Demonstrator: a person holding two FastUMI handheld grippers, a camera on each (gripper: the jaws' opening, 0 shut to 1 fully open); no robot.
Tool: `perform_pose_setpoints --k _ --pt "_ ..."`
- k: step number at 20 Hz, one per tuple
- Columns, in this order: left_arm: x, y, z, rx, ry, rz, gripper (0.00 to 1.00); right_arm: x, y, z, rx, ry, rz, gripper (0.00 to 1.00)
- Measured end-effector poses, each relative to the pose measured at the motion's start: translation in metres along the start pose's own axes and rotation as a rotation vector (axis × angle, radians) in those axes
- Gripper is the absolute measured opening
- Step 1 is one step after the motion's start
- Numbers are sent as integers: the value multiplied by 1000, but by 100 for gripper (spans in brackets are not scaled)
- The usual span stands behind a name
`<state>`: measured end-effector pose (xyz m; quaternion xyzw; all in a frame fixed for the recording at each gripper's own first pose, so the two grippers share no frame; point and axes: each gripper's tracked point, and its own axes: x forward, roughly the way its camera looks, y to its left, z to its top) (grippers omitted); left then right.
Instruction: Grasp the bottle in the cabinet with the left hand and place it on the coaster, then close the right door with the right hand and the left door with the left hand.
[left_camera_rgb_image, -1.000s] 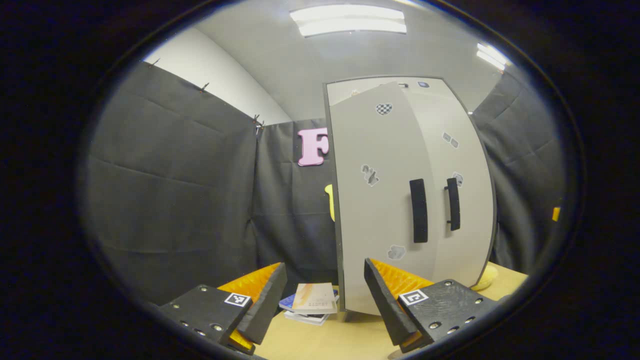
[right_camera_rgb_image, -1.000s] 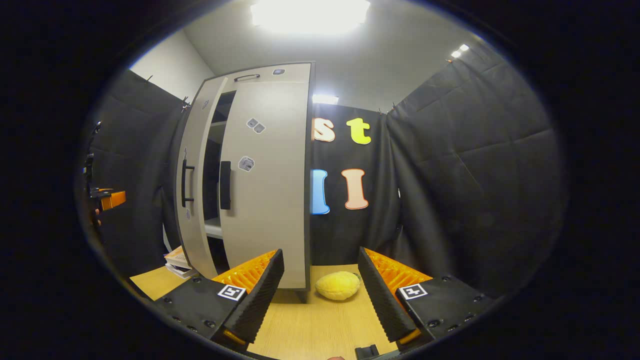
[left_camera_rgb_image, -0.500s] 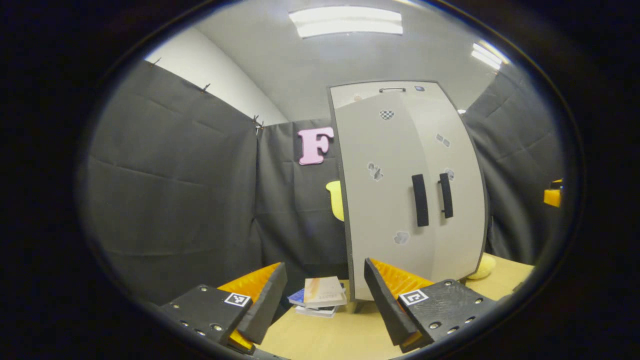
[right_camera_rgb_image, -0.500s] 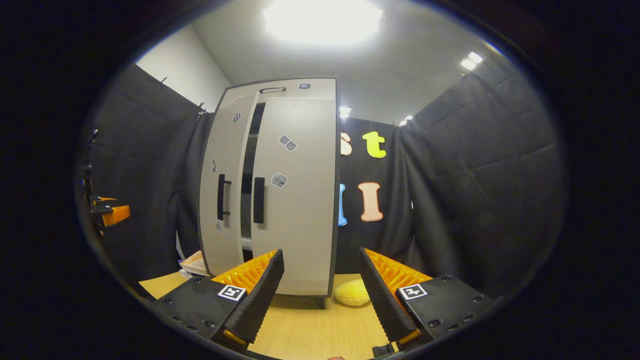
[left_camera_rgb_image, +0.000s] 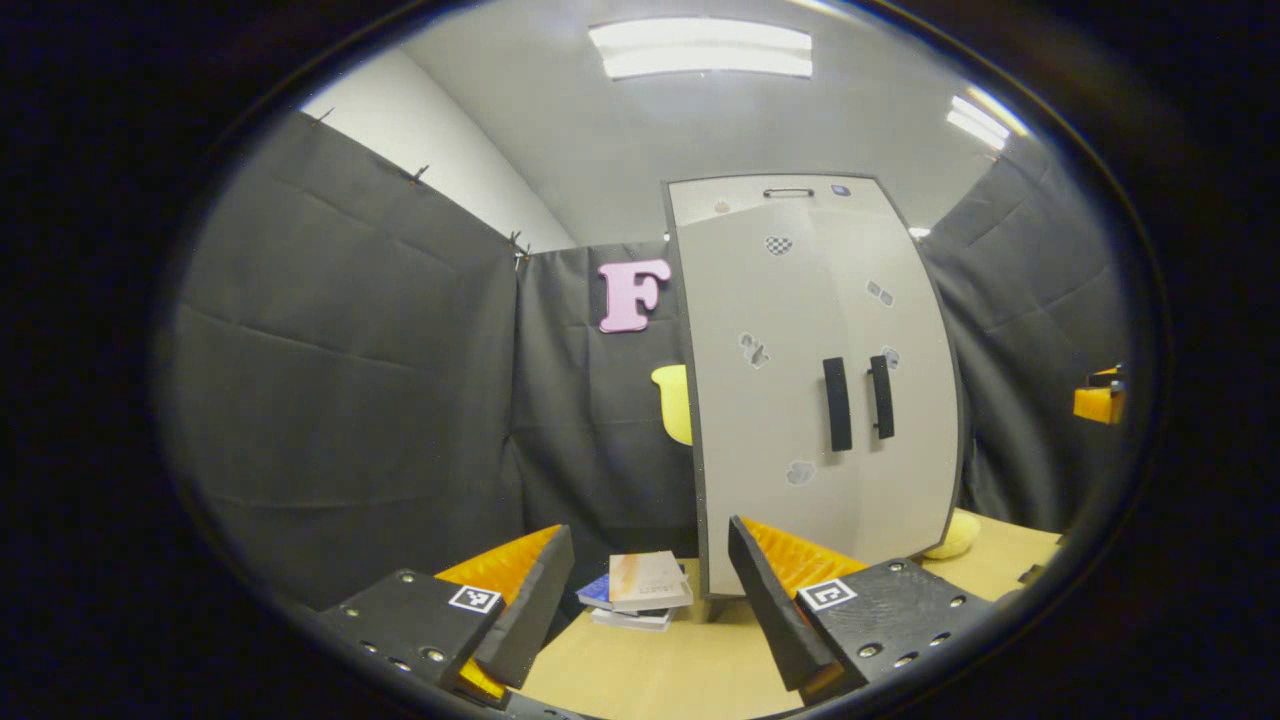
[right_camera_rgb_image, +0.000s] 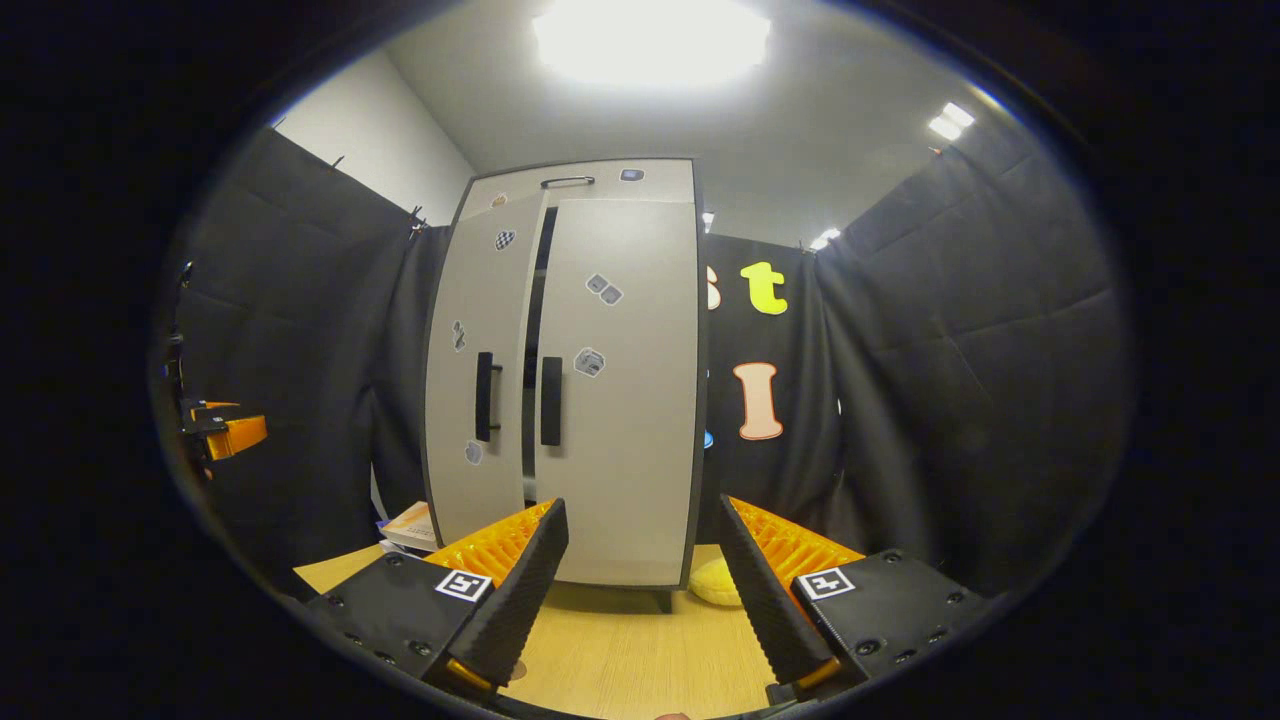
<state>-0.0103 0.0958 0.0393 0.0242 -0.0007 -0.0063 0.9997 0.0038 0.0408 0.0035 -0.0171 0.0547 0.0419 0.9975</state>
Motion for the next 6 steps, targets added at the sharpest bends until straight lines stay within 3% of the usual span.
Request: perform_pose_setpoints --k 1,2,4,5,6 --pt "-2 2 0 9 -1 2 99 -2 1 1 6 -1 1 95" --pt "-4 3 0 16 1 2 92 -3 2 3 8 -5 3 95" --pt "-8 4 0 18 4 1 92 -5 1 6 2 -6 4 95" --pt "-9 4 -2 16 6 1 99 -6 0 7 -3 -9 0 95" --pt "-9 5 -2 14 8 3 99 -7 -2 9 -4 -13 -2 95"
